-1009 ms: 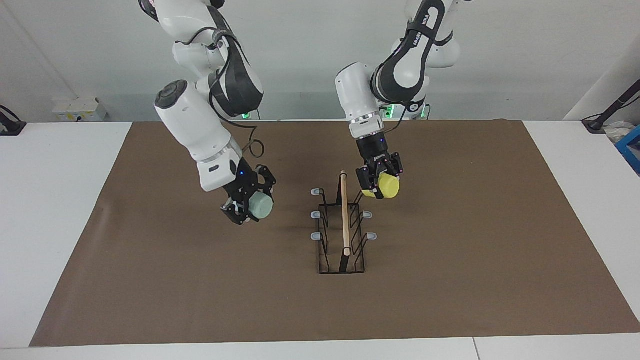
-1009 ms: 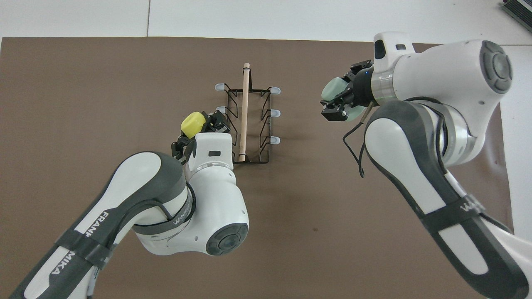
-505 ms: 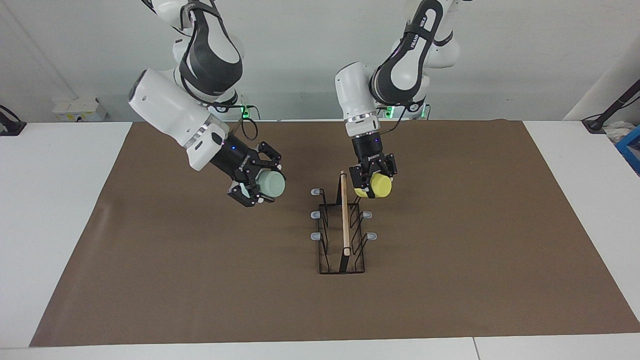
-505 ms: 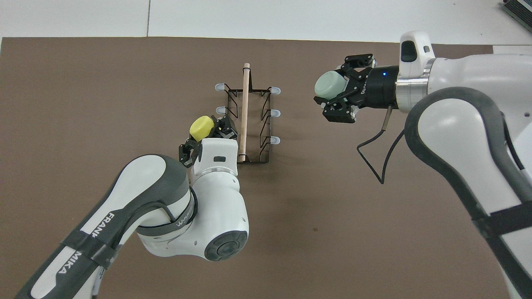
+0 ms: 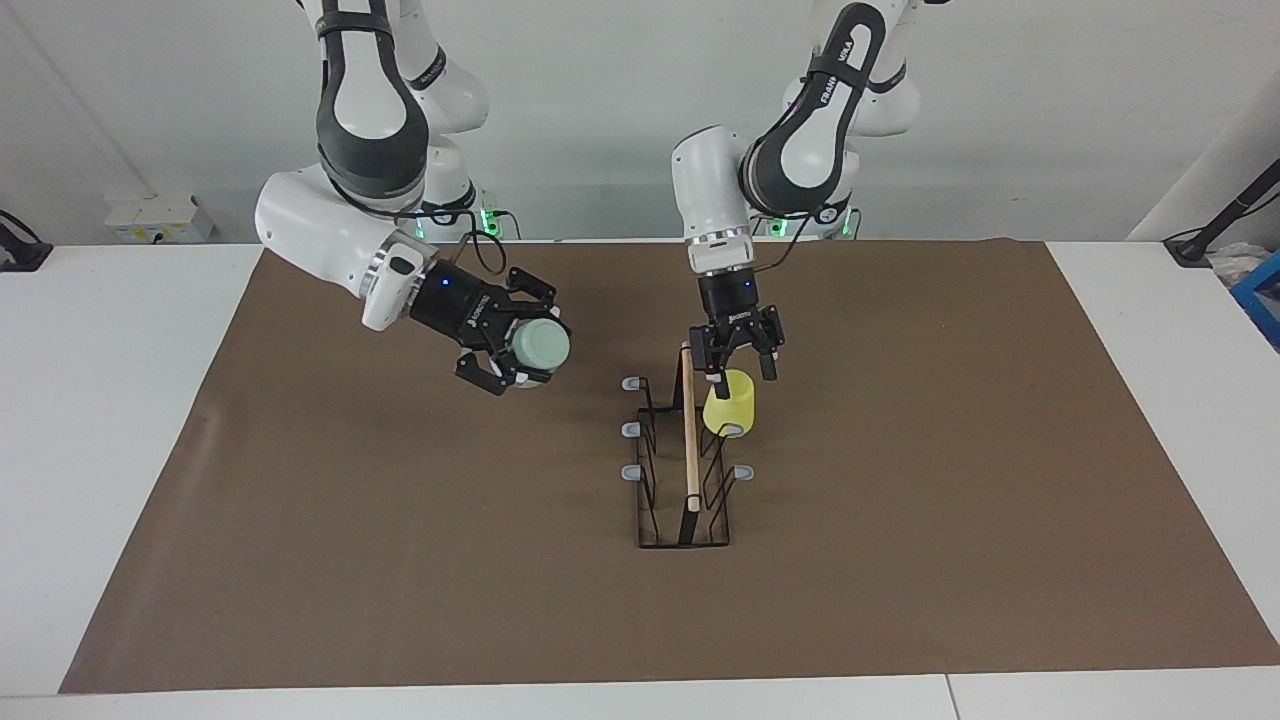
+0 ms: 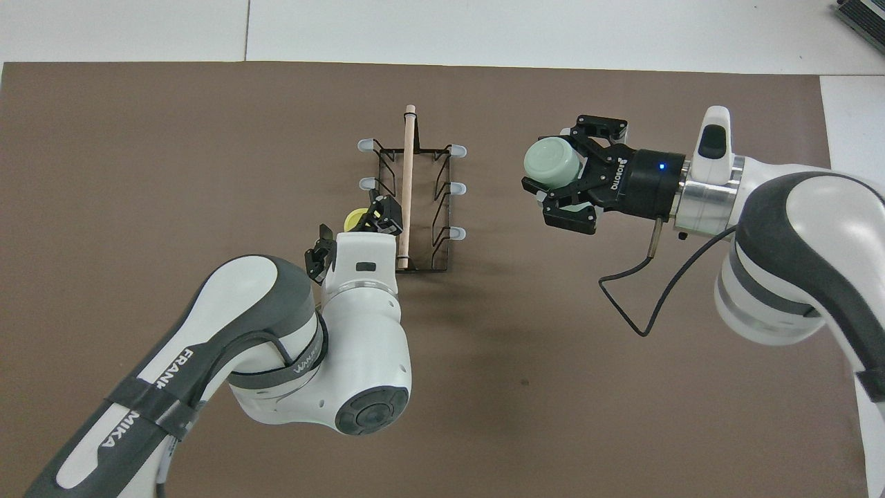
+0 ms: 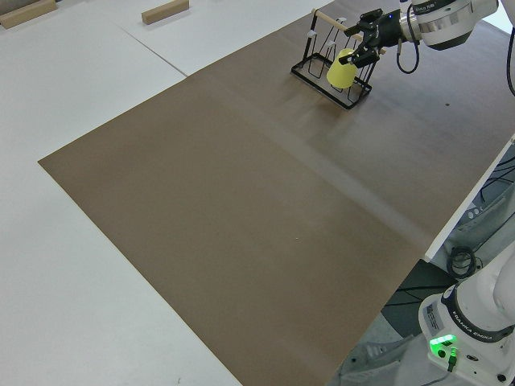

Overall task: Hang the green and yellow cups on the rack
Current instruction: 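Hang the yellow cup on a rack peg with the left gripper, then withdraw the left gripper while the right gripper holds the green cup at the rack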

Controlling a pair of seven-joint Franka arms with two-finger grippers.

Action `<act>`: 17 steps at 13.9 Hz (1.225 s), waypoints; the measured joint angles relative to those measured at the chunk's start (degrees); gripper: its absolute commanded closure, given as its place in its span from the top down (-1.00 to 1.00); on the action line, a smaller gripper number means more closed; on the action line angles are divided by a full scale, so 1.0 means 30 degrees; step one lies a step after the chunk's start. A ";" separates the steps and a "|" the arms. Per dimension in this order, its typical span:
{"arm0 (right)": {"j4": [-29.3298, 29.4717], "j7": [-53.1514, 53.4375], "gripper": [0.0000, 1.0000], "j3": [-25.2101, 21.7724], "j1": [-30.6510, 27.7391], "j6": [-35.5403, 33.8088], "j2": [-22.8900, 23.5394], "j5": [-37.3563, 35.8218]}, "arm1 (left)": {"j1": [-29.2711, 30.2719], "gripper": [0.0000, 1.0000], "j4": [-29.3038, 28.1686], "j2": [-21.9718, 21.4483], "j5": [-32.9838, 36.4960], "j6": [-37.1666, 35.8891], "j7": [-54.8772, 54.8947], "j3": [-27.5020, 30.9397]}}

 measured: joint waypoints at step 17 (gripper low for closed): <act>-0.2900 -0.8330 -0.53 0.0085 0.6306 0.5946 0.0870 1.4716 | 0.1166 1.00 0.4673 0.0827 -1.1047 0.0071 1.9665 0.4219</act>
